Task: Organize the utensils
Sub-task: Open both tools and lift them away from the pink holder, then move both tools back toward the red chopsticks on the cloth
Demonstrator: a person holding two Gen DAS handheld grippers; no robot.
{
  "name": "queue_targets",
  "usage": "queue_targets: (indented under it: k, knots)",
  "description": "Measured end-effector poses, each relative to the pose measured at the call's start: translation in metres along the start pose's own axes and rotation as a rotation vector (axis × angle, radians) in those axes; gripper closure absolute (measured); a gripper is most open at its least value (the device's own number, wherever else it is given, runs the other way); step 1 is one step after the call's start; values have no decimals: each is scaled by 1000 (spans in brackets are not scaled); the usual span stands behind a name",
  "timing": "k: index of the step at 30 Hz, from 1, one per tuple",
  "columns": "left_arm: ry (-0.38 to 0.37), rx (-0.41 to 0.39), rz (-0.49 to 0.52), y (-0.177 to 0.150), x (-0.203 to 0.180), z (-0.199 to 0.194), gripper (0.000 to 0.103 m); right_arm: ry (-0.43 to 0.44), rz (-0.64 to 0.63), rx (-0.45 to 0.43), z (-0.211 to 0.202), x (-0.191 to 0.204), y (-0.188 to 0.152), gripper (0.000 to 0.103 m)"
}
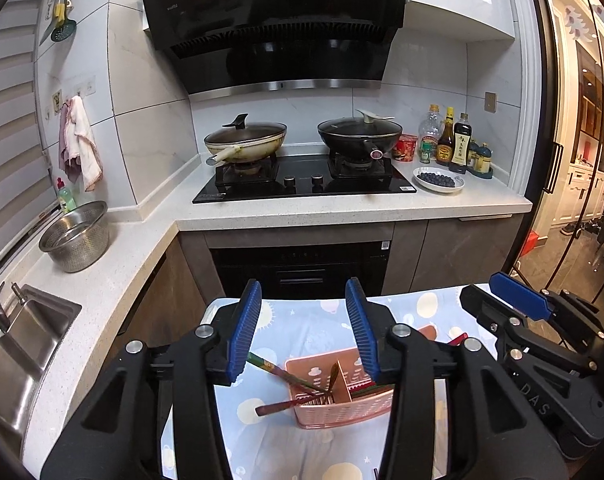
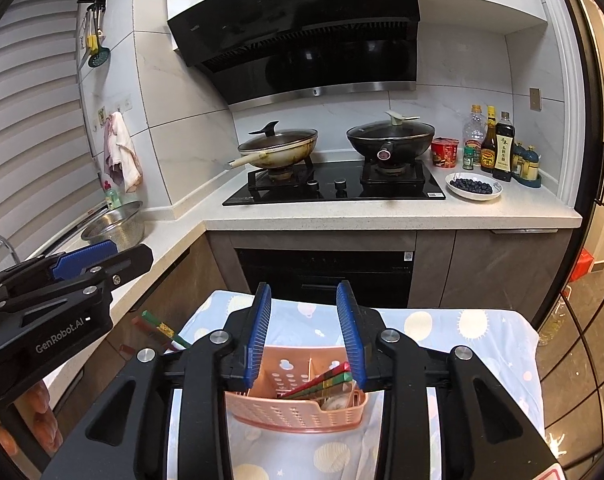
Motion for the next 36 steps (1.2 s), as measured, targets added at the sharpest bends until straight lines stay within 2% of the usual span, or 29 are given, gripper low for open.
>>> queue_targets:
  k: [11,18,24,29,36]
  knots:
    - [-5,-11,-4,-21,1,-30,61,-4,-48,-21,-43,13,-27,69]
    - [-17,-4,-1,-46,-2,-52,59,12,-56,2,-72,19,-61,69]
    - [-19,22,20,-85,-9,-68,57,16,-58,41,-94,22,-99,69]
    - [-21,72,27,-130,-13,-78,57,16,-48,93,-112,21,-144,68]
    - [-20,164,13,-197,-13,-86,57,11,-24,223,-125,17,-219,67]
Point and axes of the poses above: each gripper's, at about its wrist camera, not at the fingertips, and z roughly the way its jaws point, x to its left, y to its top, the point moved 4 cm from there along z, roughly the way its jaws point, and after that the axes turned 3 degrees about -x, right-handed, at the moved point
